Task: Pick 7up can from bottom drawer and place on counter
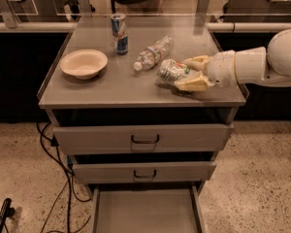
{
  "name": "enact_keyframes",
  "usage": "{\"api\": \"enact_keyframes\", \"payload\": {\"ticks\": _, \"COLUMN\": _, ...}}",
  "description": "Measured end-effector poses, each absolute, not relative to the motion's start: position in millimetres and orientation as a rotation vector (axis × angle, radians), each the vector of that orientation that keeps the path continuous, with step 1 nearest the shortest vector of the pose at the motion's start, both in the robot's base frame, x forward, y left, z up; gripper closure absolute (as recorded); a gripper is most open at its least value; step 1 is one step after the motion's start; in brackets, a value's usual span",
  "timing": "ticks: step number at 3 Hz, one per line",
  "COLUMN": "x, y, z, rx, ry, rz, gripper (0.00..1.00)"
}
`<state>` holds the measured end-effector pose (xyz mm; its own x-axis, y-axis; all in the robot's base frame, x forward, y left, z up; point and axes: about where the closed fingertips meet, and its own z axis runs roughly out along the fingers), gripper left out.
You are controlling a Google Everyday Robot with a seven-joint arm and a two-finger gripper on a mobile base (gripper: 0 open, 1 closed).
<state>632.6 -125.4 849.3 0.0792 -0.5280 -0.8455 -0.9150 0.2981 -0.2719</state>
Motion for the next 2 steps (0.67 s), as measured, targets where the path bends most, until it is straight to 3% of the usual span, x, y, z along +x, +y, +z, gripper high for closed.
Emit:
{"api": "enact_keyframes", "payload": {"ticks": 1, "x": 632.6, "y": -125.3, "z": 849.3, "rx": -1.359, "ry": 1.581, "rz": 0.493, "gripper": 0.04}}
{"api": "enact_keyframes", "payload": {"ticks": 2, "x": 632.6, "y": -125.3, "z": 849.3, "rx": -1.359, "ry": 1.581, "rz": 0.493, "gripper": 0.0}}
